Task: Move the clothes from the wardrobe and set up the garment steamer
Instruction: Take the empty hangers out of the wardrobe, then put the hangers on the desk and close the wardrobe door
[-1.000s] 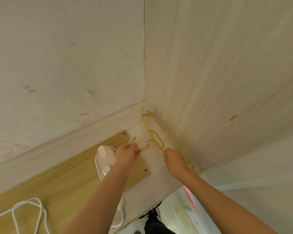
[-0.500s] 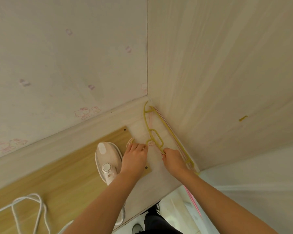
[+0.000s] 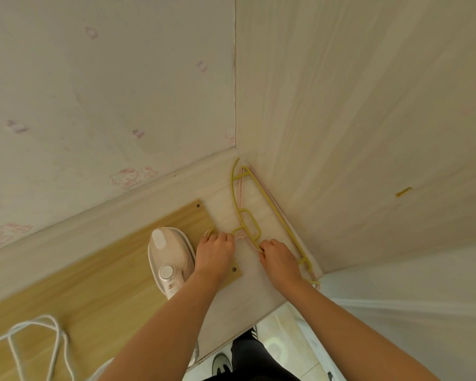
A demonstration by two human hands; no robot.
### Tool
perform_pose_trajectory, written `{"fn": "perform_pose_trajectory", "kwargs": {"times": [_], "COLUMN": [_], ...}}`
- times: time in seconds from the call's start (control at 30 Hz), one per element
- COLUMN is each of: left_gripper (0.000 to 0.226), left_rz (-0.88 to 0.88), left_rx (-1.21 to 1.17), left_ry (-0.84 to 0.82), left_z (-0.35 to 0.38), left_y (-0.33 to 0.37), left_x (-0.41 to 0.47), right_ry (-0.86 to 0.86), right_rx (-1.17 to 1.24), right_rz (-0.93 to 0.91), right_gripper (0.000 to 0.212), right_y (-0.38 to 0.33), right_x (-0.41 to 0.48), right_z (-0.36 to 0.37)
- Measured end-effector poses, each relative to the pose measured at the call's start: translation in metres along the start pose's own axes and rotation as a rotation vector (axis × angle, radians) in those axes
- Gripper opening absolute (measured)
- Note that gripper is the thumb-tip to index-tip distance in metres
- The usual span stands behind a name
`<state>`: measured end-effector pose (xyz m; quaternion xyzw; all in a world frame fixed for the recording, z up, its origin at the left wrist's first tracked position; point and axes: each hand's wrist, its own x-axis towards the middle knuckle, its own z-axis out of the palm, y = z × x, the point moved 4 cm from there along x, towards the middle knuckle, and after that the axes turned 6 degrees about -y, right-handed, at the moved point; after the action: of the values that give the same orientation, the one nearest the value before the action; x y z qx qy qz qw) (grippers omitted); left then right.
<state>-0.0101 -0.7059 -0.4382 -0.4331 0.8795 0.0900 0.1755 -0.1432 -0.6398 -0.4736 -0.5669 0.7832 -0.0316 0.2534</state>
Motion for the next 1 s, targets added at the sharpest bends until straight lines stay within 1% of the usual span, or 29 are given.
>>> {"fn": "perform_pose_trajectory", "kwargs": {"times": [0.1,0.2,0.27,0.3,0.43,0.6,0.73,0.83,0.93,1.0], "left_gripper": [0.027,0.031,0.027,0.029,0.037,0.039,0.044,0.044,0.042,0.046], "left_rz": [-0.008,-0.007,-0.005,-0.021,-0.034,-0.013,0.068,0.121,0.19,0.258], "left_rx": [-0.002,0.018,-0.017,-0.016,-0.015,-0.043,-0.031,-0.033,-0.04,-0.026], "left_ry": [0.005,0.038,-0.006,-0.023,-0.006,0.029,0.089,0.147,0.261,0.343], "left_z": [0.001,0.002,0.004,0.008,0.016,0.009,0.003,-0.003,-0.011,-0.011], "left_y": [0.0,-0.002,-0.002,-0.003,-0.004,-0.002,0.006,0.015,0.025,0.033], "left_x": [-0.003,-0.004,-0.006,-0.005,-0.007,-0.017,-0.033,-0.053,-0.077,-0.09], "right_ry": [0.008,-0.004,-0.019,-0.025,-0.037,-0.011,0.03,0.074,0.109,0.138], "right_rx": [-0.052,-0.049,-0.062,-0.071,-0.103,-0.16,-0.161,-0.168,-0.152,-0.132], "right_rz": [-0.017,-0.038,-0.046,-0.046,-0.017,0.012,0.012,0.004,0.033,0.056], "right_gripper": [0.012,0.016,0.019,0.021,0.026,0.028,0.037,0.04,0.039,0.04], "right_y": [0.0,0.0,-0.002,-0.004,-0.008,-0.008,-0.012,-0.015,-0.016,-0.015], "right_x": [-0.002,-0.004,-0.005,-0.006,-0.013,-0.032,-0.059,-0.086,-0.119,-0.143], "right_z": [0.003,0.003,0.0,-0.002,-0.009,-0.018,-0.024,-0.024,-0.022,-0.021]}}
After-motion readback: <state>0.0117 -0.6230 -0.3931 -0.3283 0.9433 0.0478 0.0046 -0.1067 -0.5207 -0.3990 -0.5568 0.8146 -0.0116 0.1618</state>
